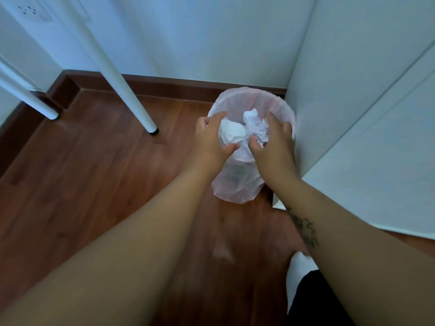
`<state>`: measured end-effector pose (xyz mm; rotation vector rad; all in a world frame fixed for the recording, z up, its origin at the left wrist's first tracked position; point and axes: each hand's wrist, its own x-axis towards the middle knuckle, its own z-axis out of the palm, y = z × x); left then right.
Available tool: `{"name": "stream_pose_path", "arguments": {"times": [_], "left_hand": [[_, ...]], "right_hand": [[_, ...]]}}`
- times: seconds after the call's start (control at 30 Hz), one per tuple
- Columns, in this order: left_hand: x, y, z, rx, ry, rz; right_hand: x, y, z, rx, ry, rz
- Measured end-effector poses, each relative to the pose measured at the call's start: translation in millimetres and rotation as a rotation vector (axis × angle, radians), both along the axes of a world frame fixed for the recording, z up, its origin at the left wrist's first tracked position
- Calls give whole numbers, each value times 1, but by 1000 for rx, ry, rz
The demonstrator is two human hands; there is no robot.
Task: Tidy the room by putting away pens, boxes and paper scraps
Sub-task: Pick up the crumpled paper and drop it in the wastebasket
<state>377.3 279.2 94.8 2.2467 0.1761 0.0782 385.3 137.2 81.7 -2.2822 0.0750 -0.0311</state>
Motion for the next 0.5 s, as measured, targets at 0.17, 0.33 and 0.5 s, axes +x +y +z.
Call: {"name": "stream_pose_path", "arguments": {"times": [0.17, 0.33, 0.5], "left_hand": [[24, -2, -21, 450, 83, 104], [38, -1, -31, -374, 288, 318], [48, 4, -30, -345, 446, 315]], "right_hand": [[20, -4, -28, -314, -70, -5], [31, 12, -40, -524, -66, -38], [24, 16, -34, -610, 10, 20]]}}
